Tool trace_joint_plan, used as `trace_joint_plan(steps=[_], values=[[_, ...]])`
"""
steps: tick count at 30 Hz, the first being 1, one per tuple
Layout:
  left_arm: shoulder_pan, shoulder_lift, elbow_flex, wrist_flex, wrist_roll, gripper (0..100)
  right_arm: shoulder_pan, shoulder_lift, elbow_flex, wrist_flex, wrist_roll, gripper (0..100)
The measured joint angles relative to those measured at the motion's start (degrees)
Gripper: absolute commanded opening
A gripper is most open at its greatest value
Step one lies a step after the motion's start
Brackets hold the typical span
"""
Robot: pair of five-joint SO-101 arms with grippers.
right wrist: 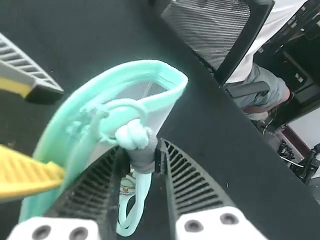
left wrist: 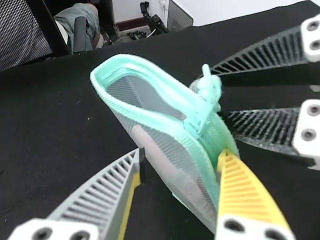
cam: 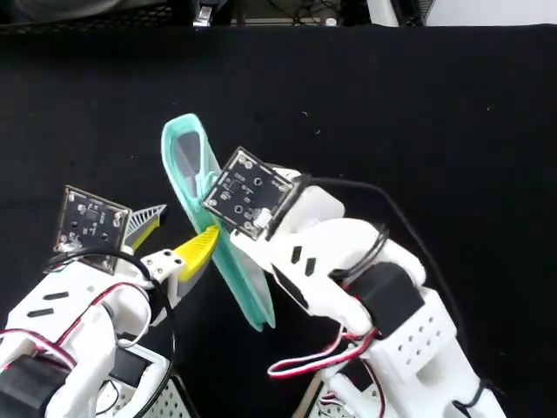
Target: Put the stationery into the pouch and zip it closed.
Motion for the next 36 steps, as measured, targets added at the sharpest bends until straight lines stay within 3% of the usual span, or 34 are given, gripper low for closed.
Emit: trace_joint_plan(steps=[11,17,25,36], values=[[0.2,-5.2,-3.2,3.8,1.7,29,0.0,1.9,0.0,-1.2,0.1,1.2],[1.8,-5.5,2.3,3.6,3.6,29,0.6,1.9,0.0,-2.5,0.1,1.2],[0.6,-6.1,14.0,-7.1,3.4,29,0.7,1.1,0.0,0.5,0.0,1.2],[-2.5,-6.2,12.5,-7.5,3.4,29,0.7,-0.8,0.0,1.7,0.2,1.2]])
